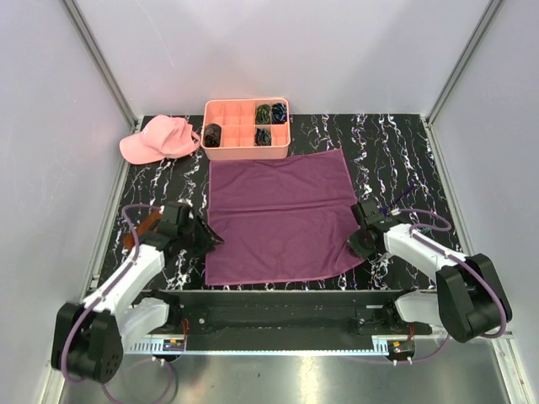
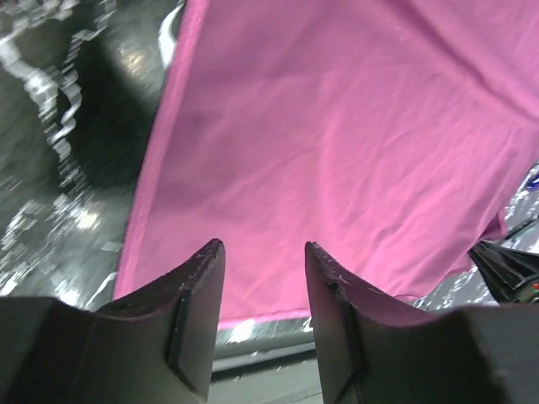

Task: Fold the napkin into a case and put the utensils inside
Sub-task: Pick up the flattened napkin from the center of the board.

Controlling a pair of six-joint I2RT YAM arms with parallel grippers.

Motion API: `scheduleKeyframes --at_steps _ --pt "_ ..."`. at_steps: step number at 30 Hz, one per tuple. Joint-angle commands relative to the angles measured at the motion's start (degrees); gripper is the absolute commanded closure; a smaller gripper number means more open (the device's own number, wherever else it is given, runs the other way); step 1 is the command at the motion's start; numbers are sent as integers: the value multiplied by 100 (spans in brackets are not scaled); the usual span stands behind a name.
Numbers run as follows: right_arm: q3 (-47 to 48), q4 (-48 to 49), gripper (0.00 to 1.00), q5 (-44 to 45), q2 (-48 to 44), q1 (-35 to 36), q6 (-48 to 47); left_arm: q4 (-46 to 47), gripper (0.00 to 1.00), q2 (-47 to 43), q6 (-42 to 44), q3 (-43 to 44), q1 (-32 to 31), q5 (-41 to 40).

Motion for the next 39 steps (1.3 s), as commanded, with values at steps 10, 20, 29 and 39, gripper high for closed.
scheduleKeyframes --at_steps 10,20,29,39 --pt "449 1196 74 -334 926 -32 -1241 1867 74 3170 -44 944 449 381" --pt "872 90 68 176 86 -58 -1577 1611 81 3297 484 1492 908 398" --pt "81 -253 47 -203 -540 -58 -1401 2245 61 1697 396 402 864 1277" --pt "-69 -992 54 18 -893 -67 -514 1674 56 755 405 198 855 1401"
